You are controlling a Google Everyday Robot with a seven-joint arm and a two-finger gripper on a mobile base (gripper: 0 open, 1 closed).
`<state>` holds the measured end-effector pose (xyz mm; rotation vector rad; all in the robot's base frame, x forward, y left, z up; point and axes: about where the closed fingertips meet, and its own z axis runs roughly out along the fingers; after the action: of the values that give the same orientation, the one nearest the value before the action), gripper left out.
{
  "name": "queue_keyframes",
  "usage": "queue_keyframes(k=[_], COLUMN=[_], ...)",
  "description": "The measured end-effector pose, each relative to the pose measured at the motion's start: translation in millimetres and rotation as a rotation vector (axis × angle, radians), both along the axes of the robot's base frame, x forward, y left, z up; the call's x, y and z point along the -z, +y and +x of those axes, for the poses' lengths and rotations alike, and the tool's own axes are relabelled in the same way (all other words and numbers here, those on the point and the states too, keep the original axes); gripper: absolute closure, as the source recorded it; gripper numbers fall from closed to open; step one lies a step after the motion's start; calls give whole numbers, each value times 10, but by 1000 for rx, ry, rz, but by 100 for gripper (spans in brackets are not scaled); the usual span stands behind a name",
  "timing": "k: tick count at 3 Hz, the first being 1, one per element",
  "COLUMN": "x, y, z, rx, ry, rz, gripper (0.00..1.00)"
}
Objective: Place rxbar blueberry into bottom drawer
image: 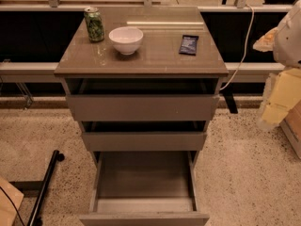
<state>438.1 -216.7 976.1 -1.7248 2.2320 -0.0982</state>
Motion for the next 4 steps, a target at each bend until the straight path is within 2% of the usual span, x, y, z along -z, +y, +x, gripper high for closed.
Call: queue_keyframes(k=[1,2,3,4], x=[-3,17,-8,-7], y=[3,75,106,106], z=[5,305,858,858], rx=[0,-7,1,1], ry=[-2,-34,-73,-73], rz=[1,72,160,160], gripper=[0,0,0,0])
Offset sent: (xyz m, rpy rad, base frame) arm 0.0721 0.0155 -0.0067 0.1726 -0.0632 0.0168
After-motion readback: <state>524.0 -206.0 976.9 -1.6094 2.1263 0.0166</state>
